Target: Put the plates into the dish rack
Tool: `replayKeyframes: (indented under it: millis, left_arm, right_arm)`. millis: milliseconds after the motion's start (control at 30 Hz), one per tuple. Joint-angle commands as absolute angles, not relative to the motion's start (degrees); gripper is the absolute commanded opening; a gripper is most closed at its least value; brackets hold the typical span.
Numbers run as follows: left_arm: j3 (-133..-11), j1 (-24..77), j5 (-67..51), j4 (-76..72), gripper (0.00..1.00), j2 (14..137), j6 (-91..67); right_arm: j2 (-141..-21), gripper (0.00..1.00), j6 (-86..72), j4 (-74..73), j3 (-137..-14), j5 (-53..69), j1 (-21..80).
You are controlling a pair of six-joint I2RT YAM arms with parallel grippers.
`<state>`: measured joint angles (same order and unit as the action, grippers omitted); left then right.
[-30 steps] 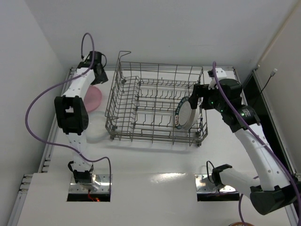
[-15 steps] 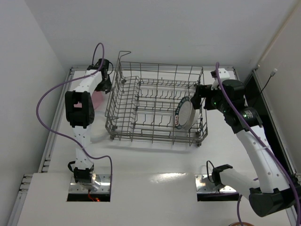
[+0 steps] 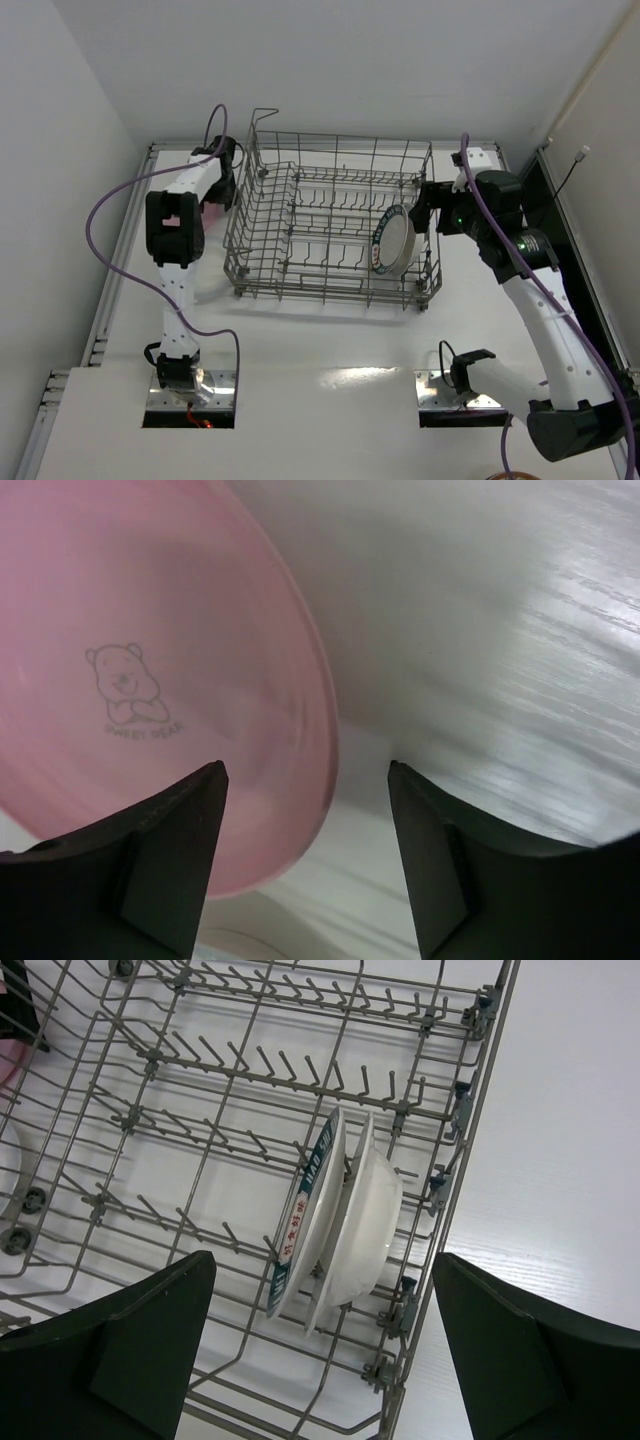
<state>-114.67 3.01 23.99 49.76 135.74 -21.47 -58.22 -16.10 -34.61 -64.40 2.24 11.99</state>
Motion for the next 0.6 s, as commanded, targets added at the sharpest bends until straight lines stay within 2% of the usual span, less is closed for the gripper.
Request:
replayKeyframes:
  millis: [0, 133, 167, 267, 300, 433, 567]
  left_arm:
    - [-114.3, 1.2, 21.7, 50.3, 0.61, 137.3, -20.3]
    - [-113.7, 0.6, 18.7, 50.3, 0.36, 139.3, -19.8]
    - [-113.7, 0.6, 17.9, 49.8, 0.24, 139.3, -19.8]
    - [-113.7, -0.5, 15.2, 49.7, 0.13, 139.8, -19.2]
    - [-114.3, -1.2, 14.6, 49.7, 0.02, 140.4, -19.2]
    - [-116.4, -1.9, 13.9, 50.3, 0.00, 139.7, -21.1]
    - [-116.4, -1.9, 11.2, 48.0, 0.00, 131.8, -23.3]
  right_arm:
    - [-57.2, 0.89, -15.2, -32.2, -64.2, 3.3, 11.2]
    - [-56.7, 0.89, -15.2, -31.6, -64.2, 5.5, 10.6]
    - [-56.7, 0.89, -15.2, -31.6, -64.2, 6.1, 10.6]
    - [-56.7, 0.89, -15.2, -31.1, -64.2, 6.7, 10.1]
    - [-56.7, 0.89, -15.2, -31.1, -64.2, 6.7, 10.1]
    - [-56.7, 0.89, -15.2, -31.1, -64.2, 7.2, 9.5]
    - [-56.2, 0.89, -15.7, -30.0, -64.2, 11.0, 9.0]
